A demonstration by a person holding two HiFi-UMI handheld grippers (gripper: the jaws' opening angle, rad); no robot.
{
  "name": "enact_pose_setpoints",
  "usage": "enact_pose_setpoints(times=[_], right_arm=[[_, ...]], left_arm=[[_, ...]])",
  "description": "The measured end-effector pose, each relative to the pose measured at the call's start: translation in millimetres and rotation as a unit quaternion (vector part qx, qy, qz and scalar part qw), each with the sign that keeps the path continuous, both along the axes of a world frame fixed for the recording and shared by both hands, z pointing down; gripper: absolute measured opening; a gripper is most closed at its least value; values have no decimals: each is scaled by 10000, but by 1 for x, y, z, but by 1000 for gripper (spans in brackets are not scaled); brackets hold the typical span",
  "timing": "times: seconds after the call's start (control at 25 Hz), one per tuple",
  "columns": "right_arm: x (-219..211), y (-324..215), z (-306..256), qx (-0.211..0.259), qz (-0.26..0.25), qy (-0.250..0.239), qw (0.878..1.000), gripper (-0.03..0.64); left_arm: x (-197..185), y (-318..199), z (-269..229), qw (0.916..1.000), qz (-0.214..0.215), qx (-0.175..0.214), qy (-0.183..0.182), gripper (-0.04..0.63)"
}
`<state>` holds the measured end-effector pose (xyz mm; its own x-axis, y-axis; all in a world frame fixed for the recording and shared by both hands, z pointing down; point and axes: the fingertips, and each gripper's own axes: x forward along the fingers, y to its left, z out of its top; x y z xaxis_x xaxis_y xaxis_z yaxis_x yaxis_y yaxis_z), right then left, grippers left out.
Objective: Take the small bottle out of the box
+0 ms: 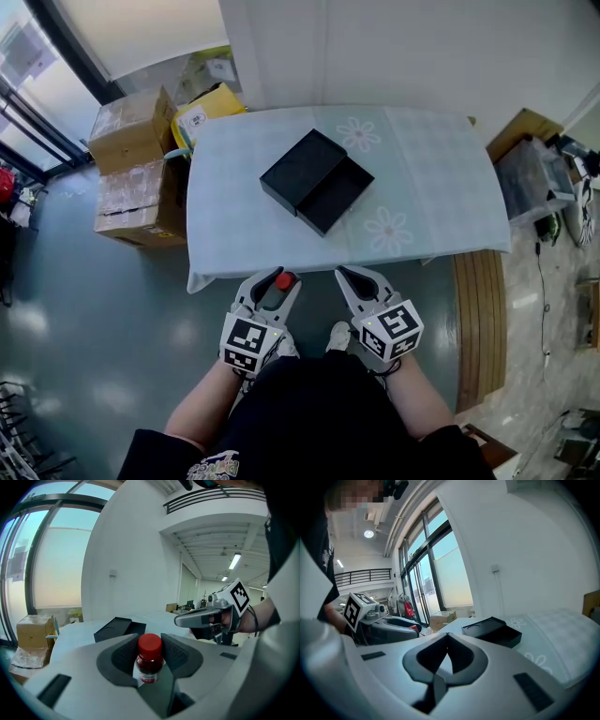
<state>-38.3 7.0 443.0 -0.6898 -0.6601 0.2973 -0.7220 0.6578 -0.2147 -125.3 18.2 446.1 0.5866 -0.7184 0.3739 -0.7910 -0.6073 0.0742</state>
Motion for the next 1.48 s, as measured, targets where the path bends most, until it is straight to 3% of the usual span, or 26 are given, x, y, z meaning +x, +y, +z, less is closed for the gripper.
enact_pose_setpoints(times=[0.68, 1.48], right_arm=[[-29, 21, 3, -19, 72, 30, 10000, 23], [-23, 28, 0, 8, 50, 21, 10000, 23]], left_arm=[[-29, 18, 3, 9999, 110, 13, 42, 167], [-23, 25, 2, 9998, 163, 53, -33, 167]])
